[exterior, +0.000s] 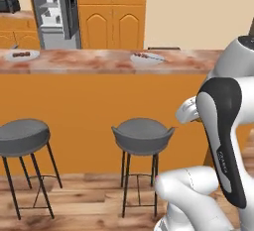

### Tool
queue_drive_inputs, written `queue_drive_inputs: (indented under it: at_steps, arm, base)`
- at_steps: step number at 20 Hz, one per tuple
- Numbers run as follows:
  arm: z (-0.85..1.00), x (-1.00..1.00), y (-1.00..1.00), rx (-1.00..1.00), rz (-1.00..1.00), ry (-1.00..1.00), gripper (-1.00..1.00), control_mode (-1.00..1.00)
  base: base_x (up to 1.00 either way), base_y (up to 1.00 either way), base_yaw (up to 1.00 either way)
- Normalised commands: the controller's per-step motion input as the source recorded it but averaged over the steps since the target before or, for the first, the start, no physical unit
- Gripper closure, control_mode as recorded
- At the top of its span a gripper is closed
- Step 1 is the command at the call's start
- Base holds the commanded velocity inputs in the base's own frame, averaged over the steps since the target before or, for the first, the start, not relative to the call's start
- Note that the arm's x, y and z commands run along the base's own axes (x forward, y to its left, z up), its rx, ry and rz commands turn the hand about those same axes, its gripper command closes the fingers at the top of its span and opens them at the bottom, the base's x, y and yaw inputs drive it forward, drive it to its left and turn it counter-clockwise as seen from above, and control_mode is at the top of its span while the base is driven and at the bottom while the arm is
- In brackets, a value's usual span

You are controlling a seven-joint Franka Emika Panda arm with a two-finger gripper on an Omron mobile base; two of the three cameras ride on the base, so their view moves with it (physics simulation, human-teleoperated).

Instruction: Pick up the apple and peach from the fridge and place one fruit on each plate on the dining counter.

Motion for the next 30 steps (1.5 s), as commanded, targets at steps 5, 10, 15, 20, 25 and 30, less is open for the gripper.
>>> queue_drive_inputs:
  at_steps: [5, 10, 15, 20, 25, 30]
  arm:
    - [0.00, 0.00, 0.00, 0.00, 0.00, 0.00, 1.00, 1.00]
    - [0.00, 0.00, 0.00, 0.00, 0.00, 0.00, 1.00, 1.00]
    - [0.00, 0.00, 0.00, 0.00, 0.00, 0.00, 1.00, 1.00]
    - [0.00, 0.00, 0.00, 0.00, 0.00, 0.00, 1.00, 1.00]
    - [0.00, 0.00, 0.00, 0.00, 0.00, 0.00, 1.00, 1.00]
    - [0.00, 0.00, 0.00, 0.00, 0.00, 0.00, 1.00, 1.00]
  base:
    - [0.53, 0.81, -0.46]
    - [0.05, 1.00, -0.31]
    - [0.02, 1.00, -0.25]
    - [0.24, 1.00, -0.21]
    - [0.46, 0.94, -0.09]
    - [0.60, 0.65, -0.04]
